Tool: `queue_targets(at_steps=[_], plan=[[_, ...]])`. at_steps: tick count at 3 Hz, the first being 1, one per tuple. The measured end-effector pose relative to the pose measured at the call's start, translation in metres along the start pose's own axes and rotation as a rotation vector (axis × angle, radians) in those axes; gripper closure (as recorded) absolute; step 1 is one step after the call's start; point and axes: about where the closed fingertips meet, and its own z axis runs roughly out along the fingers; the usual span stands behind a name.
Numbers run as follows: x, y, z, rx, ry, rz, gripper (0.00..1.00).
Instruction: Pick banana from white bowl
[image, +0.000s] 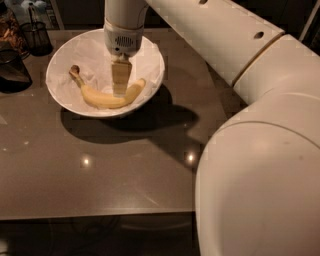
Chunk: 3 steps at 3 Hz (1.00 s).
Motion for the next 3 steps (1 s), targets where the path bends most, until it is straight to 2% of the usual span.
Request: queue_targets(at_steps=[1, 3], plan=[[-0.001, -0.004, 0.014, -0.021, 0.017, -0.013, 0.35], [-0.002, -0.011, 0.04, -0.062, 0.031, -0.033, 0.38]])
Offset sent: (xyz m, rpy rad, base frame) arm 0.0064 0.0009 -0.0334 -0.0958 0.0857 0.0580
